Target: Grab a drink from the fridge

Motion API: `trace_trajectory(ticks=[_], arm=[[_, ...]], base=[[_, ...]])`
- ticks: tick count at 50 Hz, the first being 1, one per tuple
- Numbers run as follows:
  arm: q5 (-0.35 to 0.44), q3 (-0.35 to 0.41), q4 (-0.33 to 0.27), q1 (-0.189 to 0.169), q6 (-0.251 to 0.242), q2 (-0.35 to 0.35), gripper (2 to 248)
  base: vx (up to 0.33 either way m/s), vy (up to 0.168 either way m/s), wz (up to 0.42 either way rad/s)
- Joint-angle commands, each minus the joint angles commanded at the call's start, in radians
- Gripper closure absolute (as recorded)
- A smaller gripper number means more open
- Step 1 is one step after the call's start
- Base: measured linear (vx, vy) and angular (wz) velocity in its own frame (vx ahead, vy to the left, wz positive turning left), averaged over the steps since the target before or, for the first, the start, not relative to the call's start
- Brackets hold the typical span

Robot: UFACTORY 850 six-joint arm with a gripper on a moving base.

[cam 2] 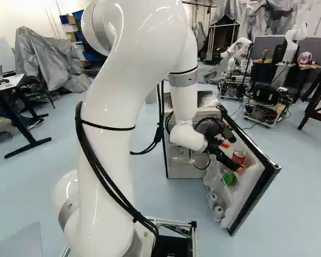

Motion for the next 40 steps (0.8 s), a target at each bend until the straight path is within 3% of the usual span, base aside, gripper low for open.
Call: trace_trajectory(ticks=[8,9,13,14,19,20,24,25,29,30,40], arm=[[0.0,0.0,0.0,0.0,0.0,0.0,3],[0.0,0.0,0.0,0.0,0.0,0.0,33],[0.0,0.0,0.0,0.0,0.0,0.0,33],[0.0,0.0,0.0,0.0,0.0,0.0,70],[0.0,0.0,0.0,0.0,0.0,0.0,70],[0.0,0.0,0.0,0.0,0.0,0.0,108],[0.0,0.0,0.0,0.0,0.0,0.0,108],[0.0,0.0,0.0,0.0,0.0,0.0,145],[0.0,0.0,0.0,0.0,0.0,0.0,145],[0.0,0.0,0.0,0.0,0.0,0.0,159],[0.0,0.0,0.0,0.0,0.0,0.0,160]], base=[[0.0,0.0,0.0],[0.0,0.0,0.0],[0.0,0.0,0.0],[0.0,0.0,0.0],[0.0,0.0,0.0],[0.0,0.0,0.0],[0.0,0.0,0.0],[0.0,0.0,0.0],[0.0,0.0,0.0],[0.0,0.0,0.0],[0.0,0.0,0.0]])
